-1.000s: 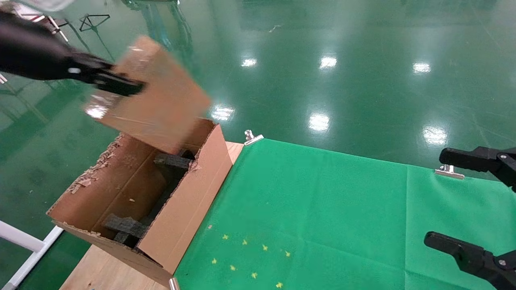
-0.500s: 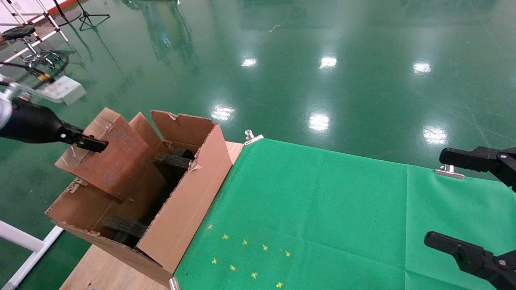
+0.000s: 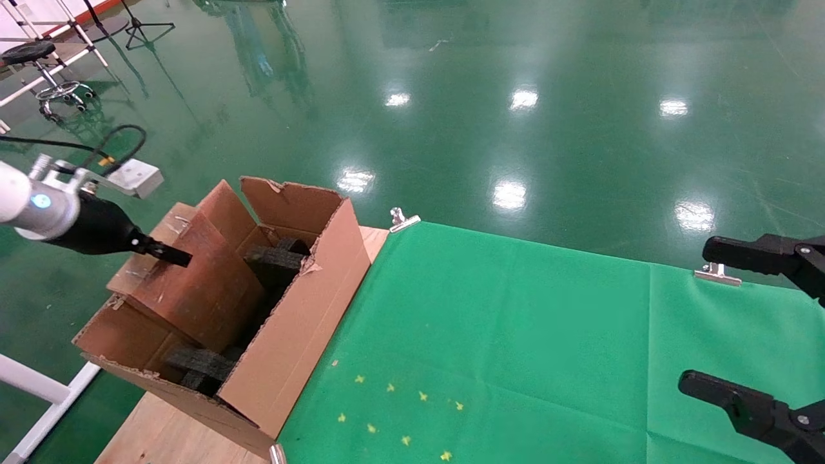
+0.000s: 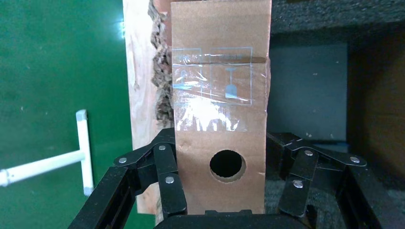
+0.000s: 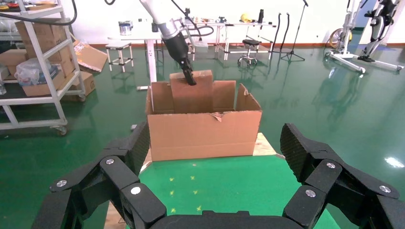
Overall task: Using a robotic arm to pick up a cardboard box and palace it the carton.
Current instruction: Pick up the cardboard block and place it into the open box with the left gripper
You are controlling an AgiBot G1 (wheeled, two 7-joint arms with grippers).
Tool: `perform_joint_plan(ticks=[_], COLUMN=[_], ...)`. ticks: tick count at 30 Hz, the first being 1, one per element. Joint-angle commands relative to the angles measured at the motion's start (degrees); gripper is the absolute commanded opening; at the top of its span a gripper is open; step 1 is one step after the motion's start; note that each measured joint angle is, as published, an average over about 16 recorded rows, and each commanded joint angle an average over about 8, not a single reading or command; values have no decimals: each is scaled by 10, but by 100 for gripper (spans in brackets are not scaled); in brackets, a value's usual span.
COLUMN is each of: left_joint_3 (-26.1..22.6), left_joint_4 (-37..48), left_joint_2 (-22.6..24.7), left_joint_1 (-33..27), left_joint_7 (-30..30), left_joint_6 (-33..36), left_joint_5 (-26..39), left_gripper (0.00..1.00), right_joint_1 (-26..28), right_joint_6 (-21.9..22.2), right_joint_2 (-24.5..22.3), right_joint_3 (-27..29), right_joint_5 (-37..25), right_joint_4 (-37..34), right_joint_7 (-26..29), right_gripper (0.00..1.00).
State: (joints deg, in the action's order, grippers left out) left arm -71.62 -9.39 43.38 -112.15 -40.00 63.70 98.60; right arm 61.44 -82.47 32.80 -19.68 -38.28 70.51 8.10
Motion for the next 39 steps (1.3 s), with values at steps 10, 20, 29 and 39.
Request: perform_joint_plan(ticks=[10, 20, 29, 39], left_joint_3=[-9, -7, -2, -2], left_joint_4=[64, 90, 98, 97], left_joint_2=[56, 79, 91, 90], left_joint_1=[44, 86, 115, 115], left_joint_7=[-11, -34, -49, -49], left_joint_6=[-32, -82, -142, -146], left_joint_5=[11, 8, 2, 1], left_gripper=[0, 0, 92, 100], right_joint_1=[0, 0, 0, 0], right_joint_6=[0, 0, 0, 0], right_joint_2=[0, 0, 0, 0], right_joint_3=[0, 0, 0, 0], right_joint_5=[0, 0, 0, 0], right_joint_4=[0, 0, 0, 0], right_joint_7=[0, 0, 0, 0], right_gripper=[100, 100, 100, 100])
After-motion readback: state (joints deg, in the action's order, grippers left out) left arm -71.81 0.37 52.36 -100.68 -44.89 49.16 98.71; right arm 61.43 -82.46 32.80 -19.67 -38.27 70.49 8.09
